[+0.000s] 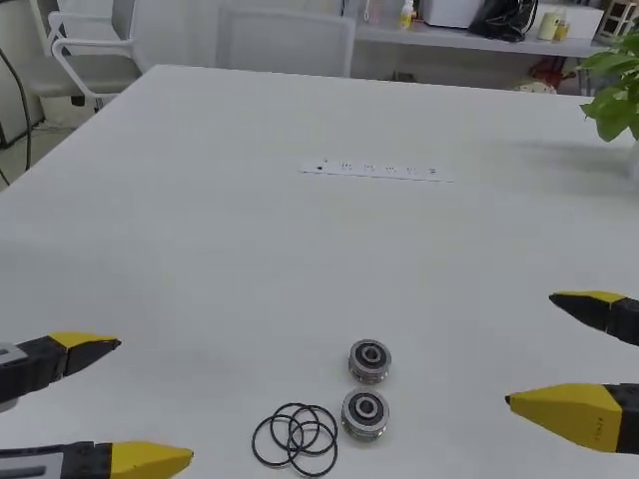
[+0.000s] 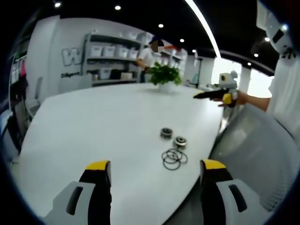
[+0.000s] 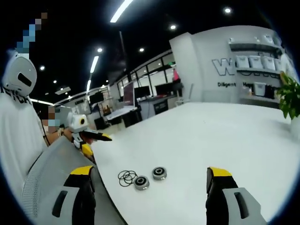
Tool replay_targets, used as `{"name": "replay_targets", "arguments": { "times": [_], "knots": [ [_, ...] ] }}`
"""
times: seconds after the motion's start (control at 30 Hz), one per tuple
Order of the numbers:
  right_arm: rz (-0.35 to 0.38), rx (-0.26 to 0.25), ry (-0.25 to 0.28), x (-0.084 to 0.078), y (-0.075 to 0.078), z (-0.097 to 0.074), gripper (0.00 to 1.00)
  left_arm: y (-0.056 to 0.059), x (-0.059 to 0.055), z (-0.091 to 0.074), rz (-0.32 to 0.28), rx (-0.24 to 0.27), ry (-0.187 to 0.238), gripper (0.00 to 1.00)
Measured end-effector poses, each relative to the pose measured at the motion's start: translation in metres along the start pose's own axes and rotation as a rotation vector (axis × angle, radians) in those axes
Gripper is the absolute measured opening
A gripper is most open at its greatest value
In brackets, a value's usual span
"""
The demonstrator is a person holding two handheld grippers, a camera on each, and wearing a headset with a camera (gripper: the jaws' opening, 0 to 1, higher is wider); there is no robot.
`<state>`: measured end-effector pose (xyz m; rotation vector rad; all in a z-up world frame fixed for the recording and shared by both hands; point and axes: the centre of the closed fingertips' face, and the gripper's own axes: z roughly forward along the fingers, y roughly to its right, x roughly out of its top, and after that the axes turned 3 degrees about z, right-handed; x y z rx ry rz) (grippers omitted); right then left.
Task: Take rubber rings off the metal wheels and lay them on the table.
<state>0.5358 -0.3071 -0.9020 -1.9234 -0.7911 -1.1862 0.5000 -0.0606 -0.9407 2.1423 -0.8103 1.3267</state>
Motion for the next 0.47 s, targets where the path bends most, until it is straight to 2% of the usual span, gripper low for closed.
{"name": "replay_targets", "arguments": {
  "times": [0.23, 0.33, 0.47],
  "knots": [
    [0.052, -0.041, -0.061, -0.035, 0.008, 0.0, 0.99, -0.002, -0.002, 0.0, -0.013, 0.009, 0.003, 0.79],
    [0.062, -0.062, -0.156, -0.062, 0.011, 0.001, 0.99, -0.002, -0.003, 0.001, -0.018, 0.008, 0.002, 0.79],
    [0.058, -0.067, -0.189, -0.074, 0.012, 0.003, 0.99, -0.001, -0.004, 0.002, -0.02, 0.008, 0.0, 0.79]
  ]
}}
